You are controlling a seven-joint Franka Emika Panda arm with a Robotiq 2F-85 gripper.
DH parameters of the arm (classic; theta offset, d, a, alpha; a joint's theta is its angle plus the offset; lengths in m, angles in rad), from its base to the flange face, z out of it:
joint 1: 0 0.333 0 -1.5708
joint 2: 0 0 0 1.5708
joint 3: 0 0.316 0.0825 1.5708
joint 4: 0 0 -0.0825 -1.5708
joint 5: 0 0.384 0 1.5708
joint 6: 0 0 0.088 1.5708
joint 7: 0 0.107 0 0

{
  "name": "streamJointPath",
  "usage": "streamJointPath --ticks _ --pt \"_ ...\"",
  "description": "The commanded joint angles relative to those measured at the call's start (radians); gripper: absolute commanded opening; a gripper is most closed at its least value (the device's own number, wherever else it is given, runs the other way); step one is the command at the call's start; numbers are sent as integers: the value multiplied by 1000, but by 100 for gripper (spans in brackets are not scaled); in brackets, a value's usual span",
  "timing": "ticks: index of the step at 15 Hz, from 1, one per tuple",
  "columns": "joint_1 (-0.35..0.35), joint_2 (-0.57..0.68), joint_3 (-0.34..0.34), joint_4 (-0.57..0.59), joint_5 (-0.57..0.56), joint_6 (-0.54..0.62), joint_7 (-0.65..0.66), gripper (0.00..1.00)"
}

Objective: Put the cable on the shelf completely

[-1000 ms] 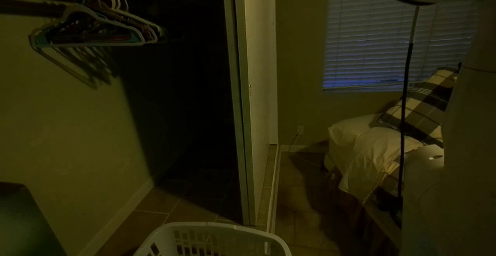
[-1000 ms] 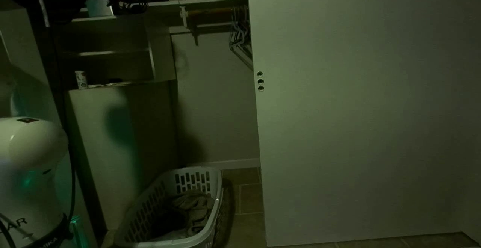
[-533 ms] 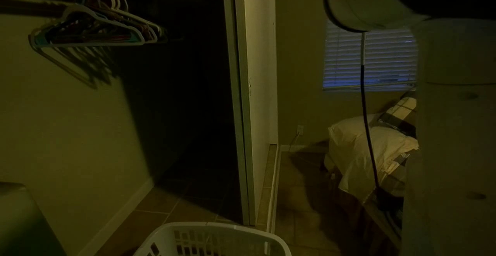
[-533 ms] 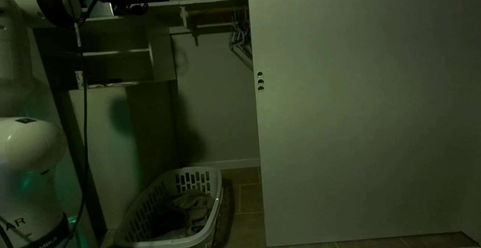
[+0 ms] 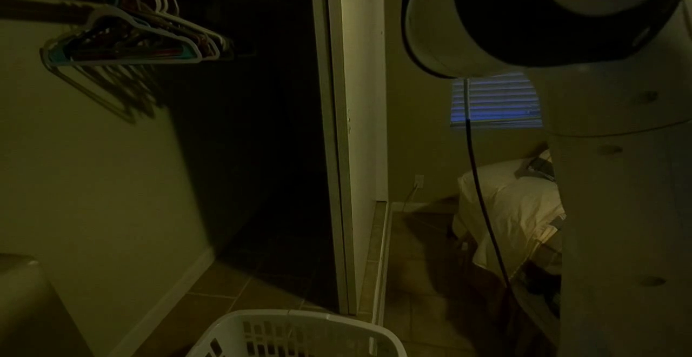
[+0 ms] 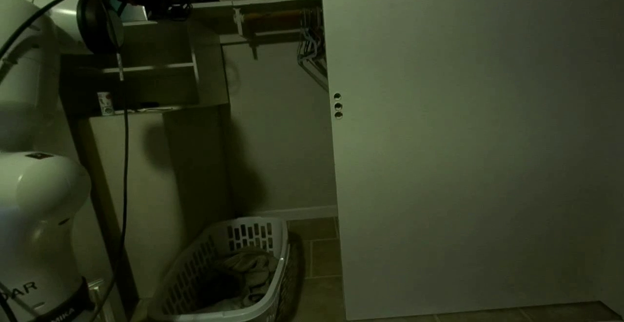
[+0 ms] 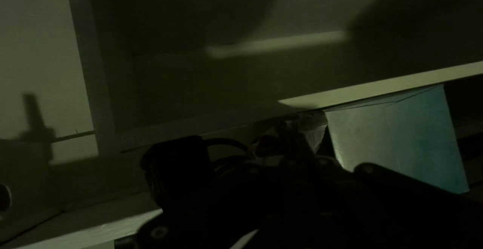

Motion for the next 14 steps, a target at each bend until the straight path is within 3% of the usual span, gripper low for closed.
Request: streamJointPath --ticks 1,4,14 --pt "65 107 -20 179 -75 -66 59 0" --pt "97 151 -32 250 -103 -77 78 0" --pt "176 226 -163 371 -93 -92 159 0"
